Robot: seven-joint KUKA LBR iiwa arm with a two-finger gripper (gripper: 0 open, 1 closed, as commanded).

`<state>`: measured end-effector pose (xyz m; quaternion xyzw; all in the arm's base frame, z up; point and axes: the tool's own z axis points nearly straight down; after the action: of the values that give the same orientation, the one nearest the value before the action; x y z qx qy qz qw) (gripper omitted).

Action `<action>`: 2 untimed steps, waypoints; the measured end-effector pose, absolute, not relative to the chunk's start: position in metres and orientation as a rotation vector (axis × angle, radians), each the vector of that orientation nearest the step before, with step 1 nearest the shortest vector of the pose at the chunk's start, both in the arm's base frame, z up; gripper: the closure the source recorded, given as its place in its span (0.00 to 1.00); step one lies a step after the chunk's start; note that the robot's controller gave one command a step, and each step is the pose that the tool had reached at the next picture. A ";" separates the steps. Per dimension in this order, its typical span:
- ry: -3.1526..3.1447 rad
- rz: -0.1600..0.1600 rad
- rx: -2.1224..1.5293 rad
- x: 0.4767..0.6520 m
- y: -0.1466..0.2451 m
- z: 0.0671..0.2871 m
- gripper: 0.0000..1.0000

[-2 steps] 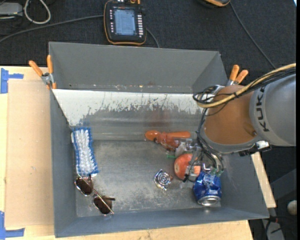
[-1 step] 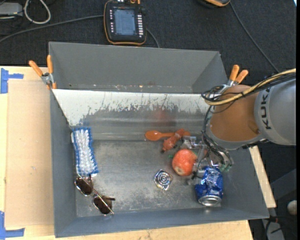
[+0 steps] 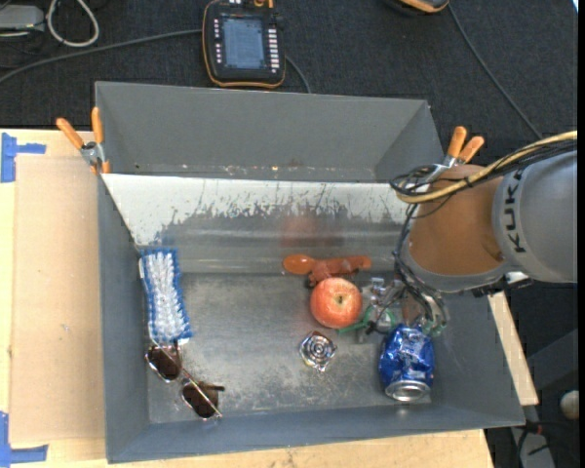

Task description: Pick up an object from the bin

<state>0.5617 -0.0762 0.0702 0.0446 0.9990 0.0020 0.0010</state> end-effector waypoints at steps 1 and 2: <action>3.137 0.006 0.141 0.562 -0.076 0.070 1.00; 3.141 0.008 0.142 0.560 -0.076 0.084 1.00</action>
Offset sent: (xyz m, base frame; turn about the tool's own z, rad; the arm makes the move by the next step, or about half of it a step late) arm -0.0002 -0.0002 0.0339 0.0005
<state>0.5599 -0.0760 0.0841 0.0453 0.9990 0.0024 -0.0015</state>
